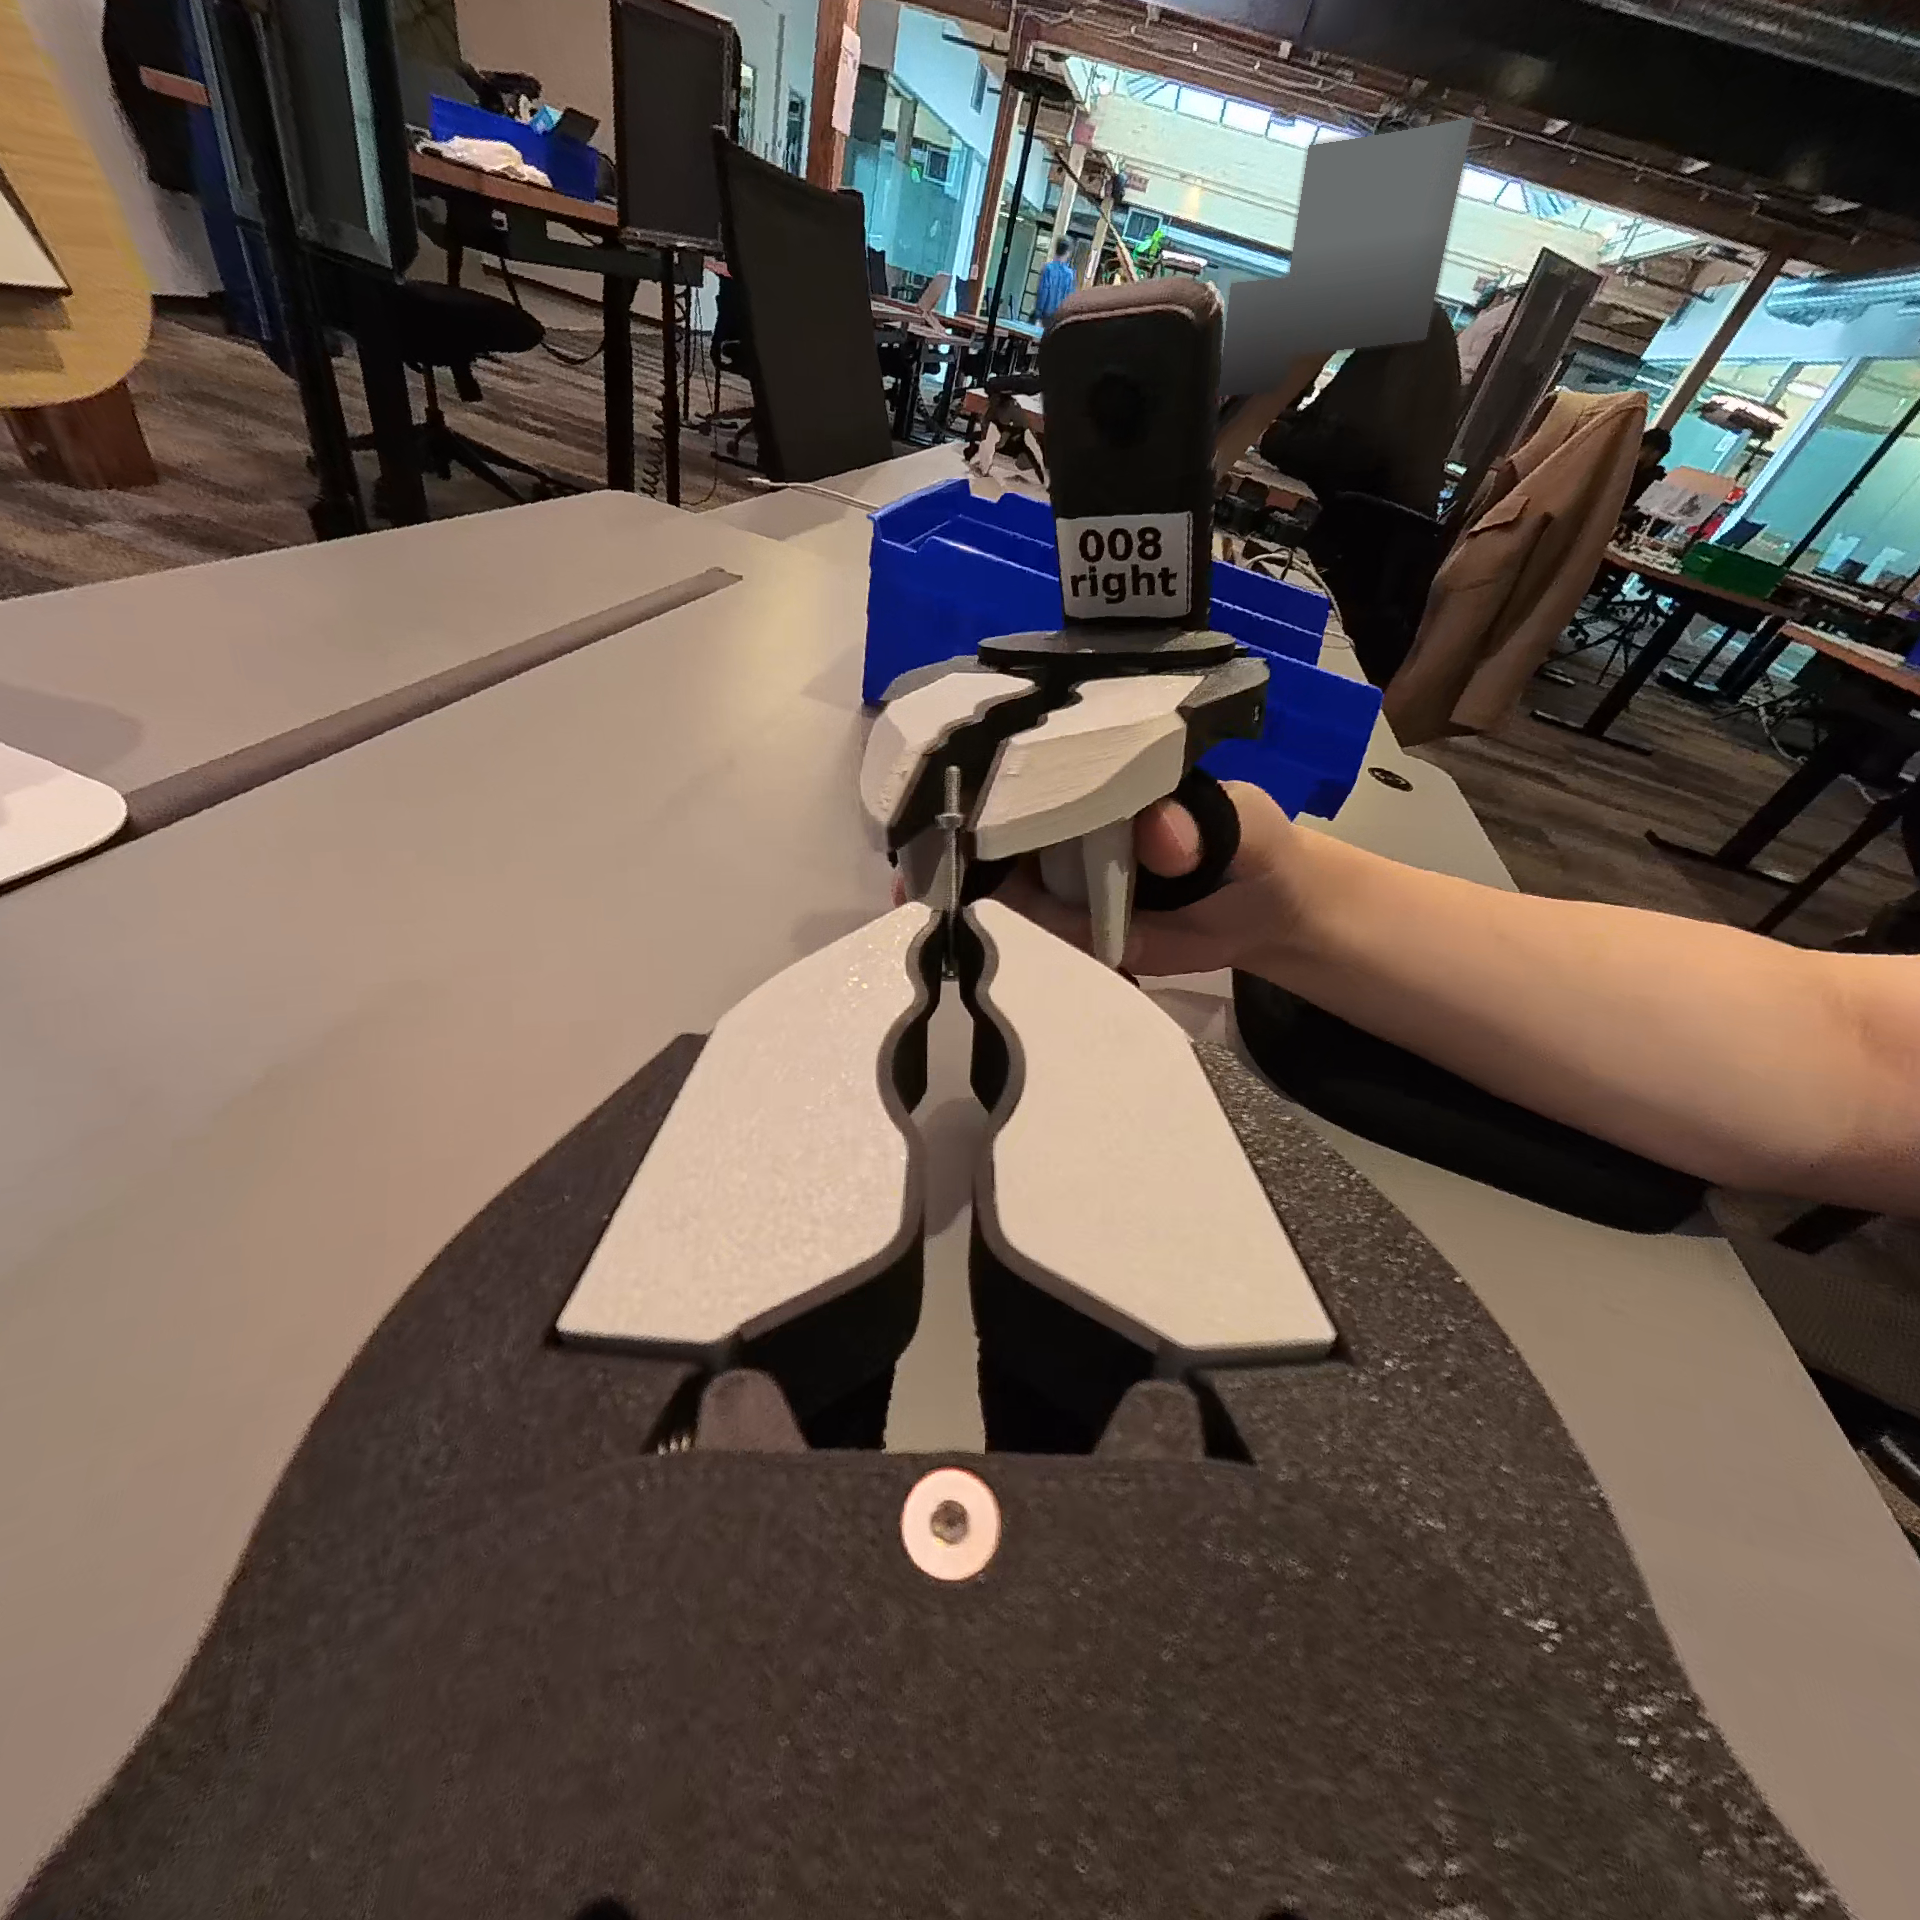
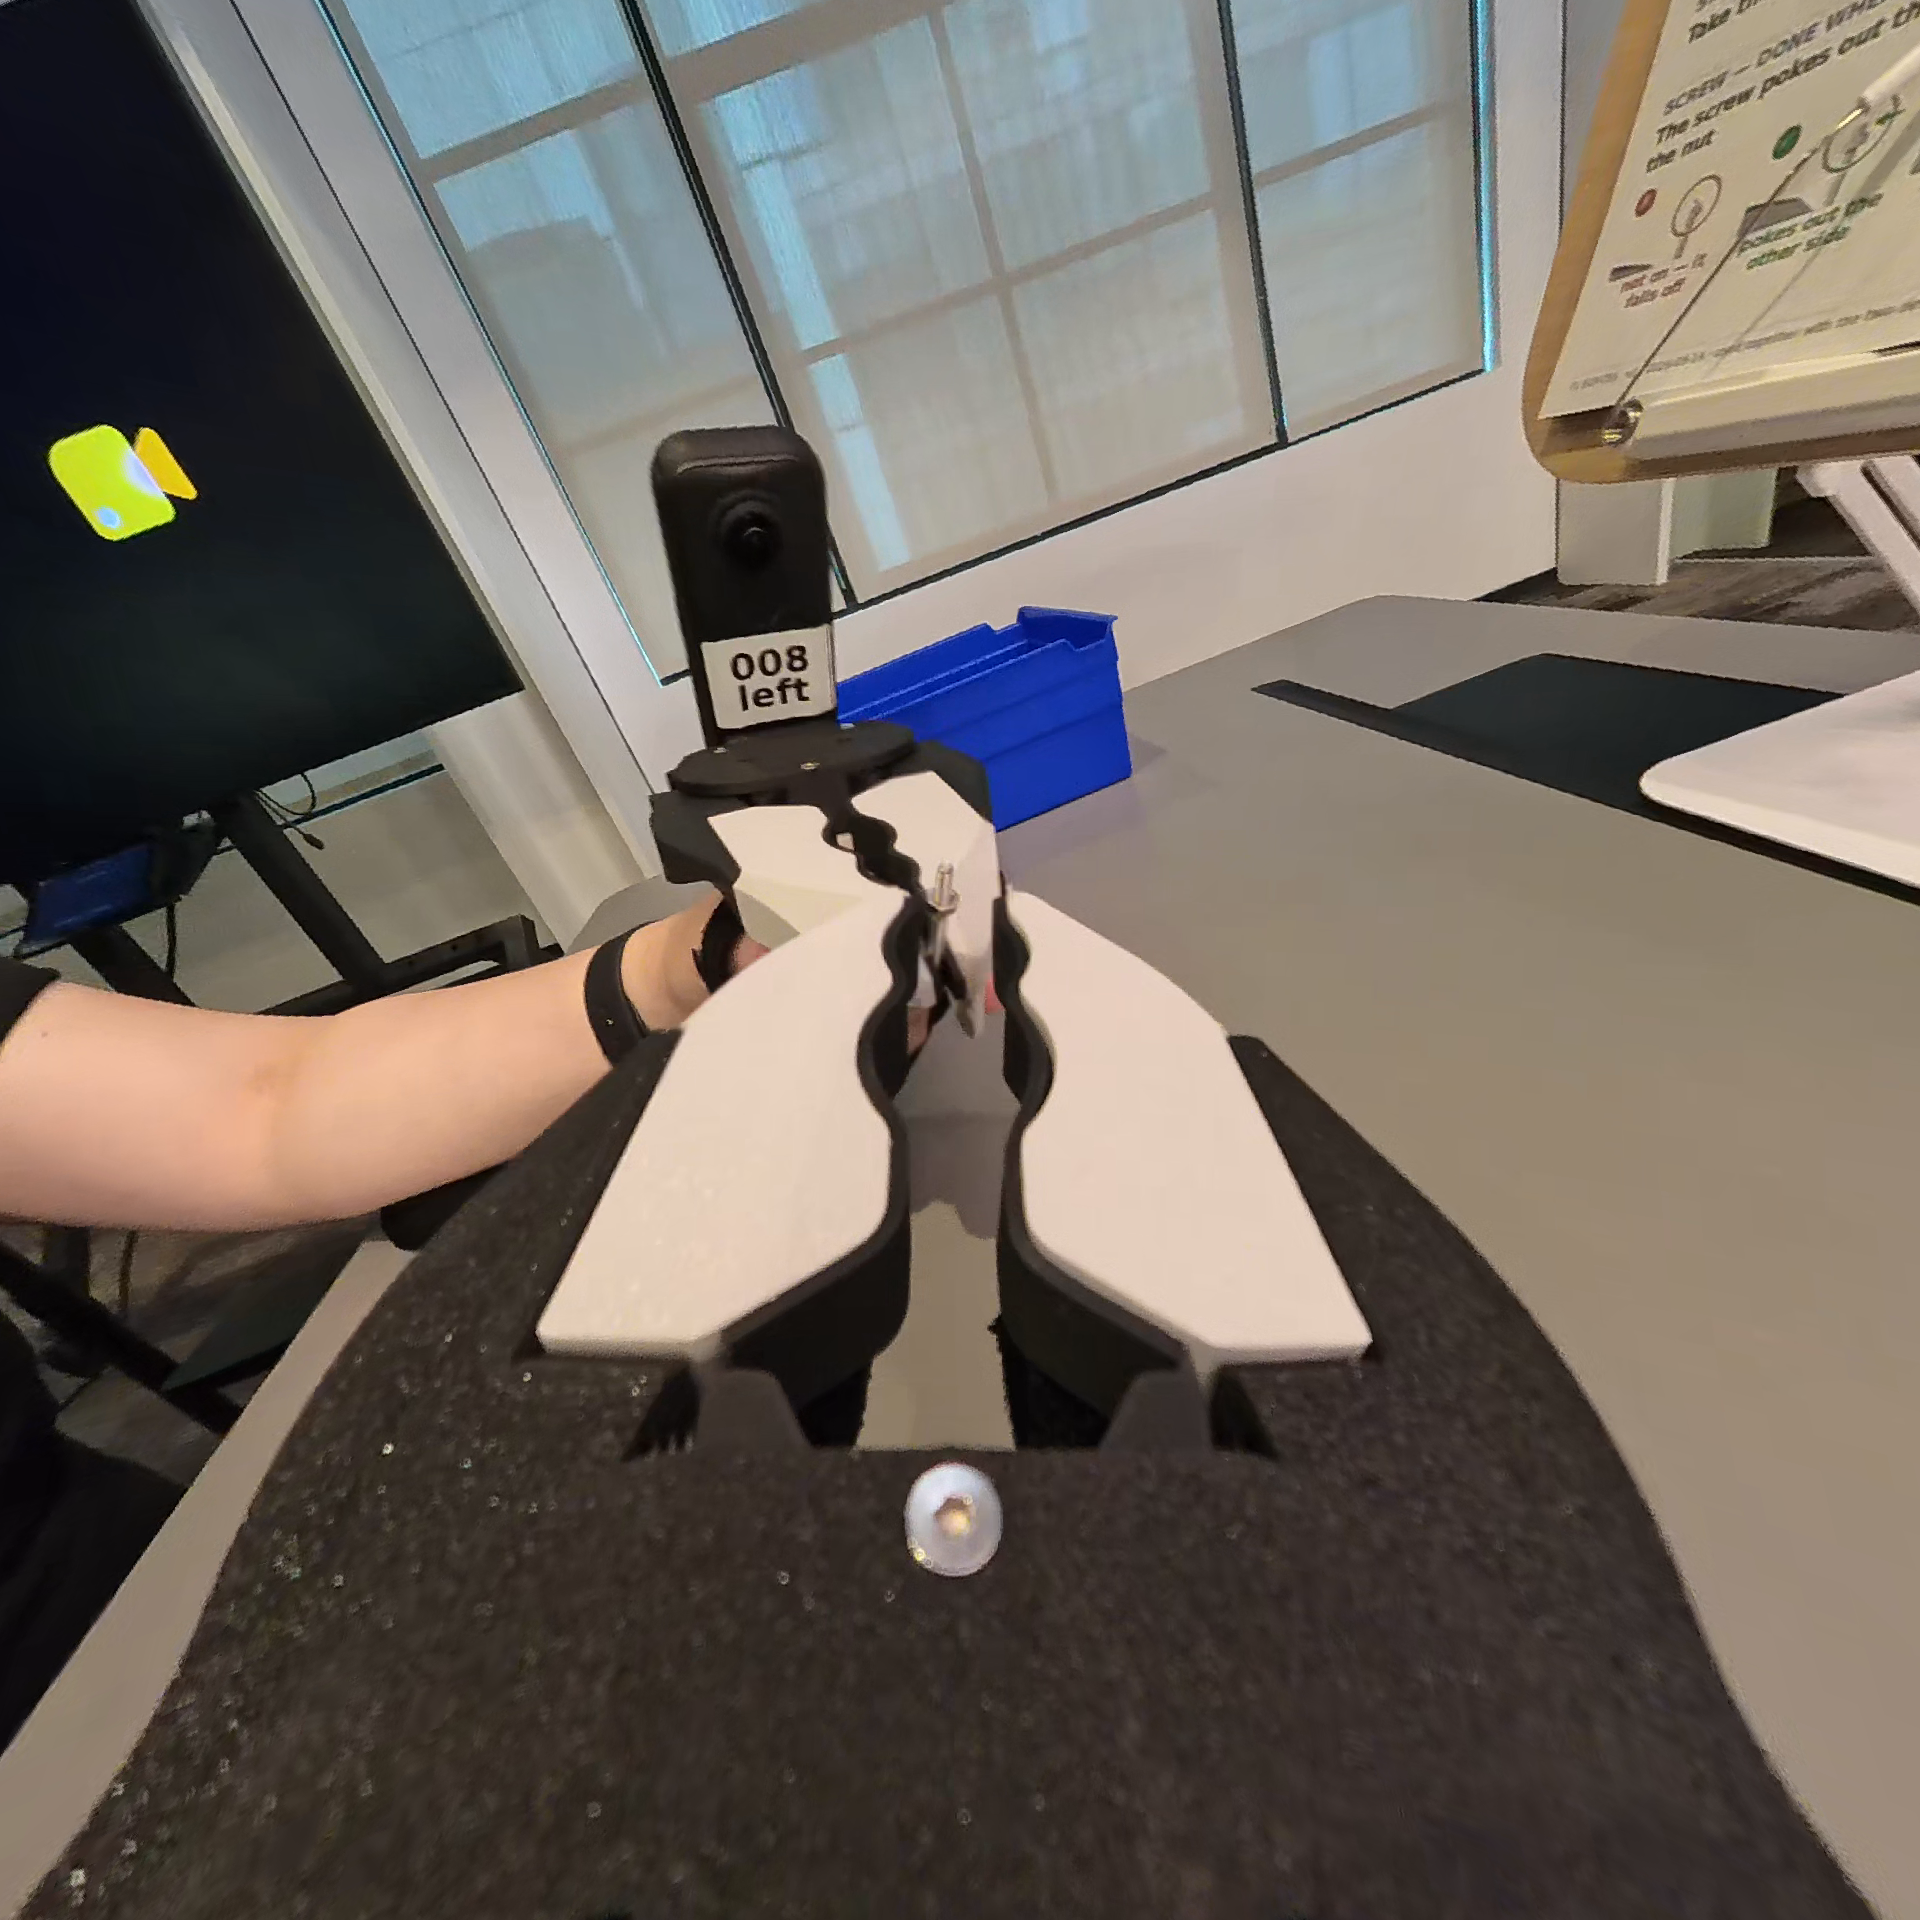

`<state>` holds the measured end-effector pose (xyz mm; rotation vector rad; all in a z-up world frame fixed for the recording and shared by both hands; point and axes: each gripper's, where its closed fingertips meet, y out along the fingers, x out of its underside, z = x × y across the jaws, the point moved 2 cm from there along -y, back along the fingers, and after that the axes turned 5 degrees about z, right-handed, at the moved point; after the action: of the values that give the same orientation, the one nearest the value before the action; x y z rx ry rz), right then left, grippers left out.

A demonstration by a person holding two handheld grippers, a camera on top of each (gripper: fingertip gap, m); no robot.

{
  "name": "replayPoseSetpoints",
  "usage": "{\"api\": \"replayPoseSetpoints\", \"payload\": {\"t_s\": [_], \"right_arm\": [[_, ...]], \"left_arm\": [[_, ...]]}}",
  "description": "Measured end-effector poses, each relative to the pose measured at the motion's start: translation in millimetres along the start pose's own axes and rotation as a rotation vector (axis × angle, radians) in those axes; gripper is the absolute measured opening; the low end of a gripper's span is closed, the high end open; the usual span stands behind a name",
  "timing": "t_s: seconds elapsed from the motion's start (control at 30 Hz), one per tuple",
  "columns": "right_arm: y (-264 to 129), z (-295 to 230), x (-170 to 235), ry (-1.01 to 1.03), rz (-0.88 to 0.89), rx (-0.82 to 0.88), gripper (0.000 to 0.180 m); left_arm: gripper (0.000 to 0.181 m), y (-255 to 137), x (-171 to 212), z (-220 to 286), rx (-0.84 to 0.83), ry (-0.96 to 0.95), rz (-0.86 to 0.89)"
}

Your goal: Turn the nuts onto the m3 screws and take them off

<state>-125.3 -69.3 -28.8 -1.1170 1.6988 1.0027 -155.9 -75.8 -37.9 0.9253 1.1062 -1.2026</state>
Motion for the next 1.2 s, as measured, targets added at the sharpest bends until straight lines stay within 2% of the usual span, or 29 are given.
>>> {"api": "replayPoseSetpoints", "payload": {"t_s": [0.5,0.87,1.2], "right_arm": [[3.4,-8.6,-5.8,-0.003,0.032,-0.035,0.005],[10.3,-13.3,3.9,-0.085,-0.058,-0.021,0.005],[6.6,-9.0,-6.7,0.053,0.016,-0.022,0.005]], "left_arm": [[0.002,0.3,-4.2,5.5,0.017,0.027,0.015],[0.002,4.3,5.6,8.6,0.048,0.009,-0.028],[0.01,-6.5,-16.4,4.6,0.133,-0.228,0.128]]}}
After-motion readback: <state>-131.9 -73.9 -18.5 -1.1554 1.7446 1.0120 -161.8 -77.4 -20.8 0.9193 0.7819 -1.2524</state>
